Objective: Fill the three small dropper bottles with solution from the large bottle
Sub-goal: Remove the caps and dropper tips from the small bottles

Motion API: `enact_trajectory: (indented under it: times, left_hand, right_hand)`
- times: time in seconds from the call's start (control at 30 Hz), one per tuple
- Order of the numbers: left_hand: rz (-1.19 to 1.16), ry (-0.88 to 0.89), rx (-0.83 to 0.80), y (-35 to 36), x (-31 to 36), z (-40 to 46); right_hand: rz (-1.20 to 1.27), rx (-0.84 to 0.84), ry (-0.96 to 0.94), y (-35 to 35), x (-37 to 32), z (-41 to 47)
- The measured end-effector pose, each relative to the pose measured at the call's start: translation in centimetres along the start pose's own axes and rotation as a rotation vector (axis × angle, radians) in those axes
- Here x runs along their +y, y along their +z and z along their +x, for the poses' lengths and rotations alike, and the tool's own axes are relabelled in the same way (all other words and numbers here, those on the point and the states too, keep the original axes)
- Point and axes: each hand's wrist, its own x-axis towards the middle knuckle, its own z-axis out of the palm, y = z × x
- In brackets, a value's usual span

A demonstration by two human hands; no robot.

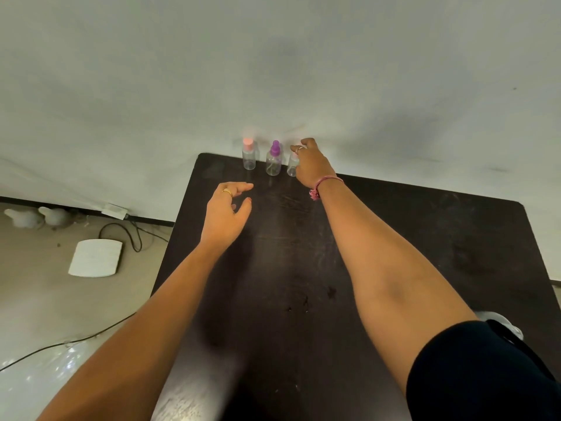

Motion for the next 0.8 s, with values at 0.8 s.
enact_trajectory:
  times: [0.8]
  left_hand:
    - [0.059, 0.137, -0.119, 4.0, 7.6, -4.5]
  right_hand:
    - [0.503, -0.083, -0.104, -12.5, 0.9, -13.2]
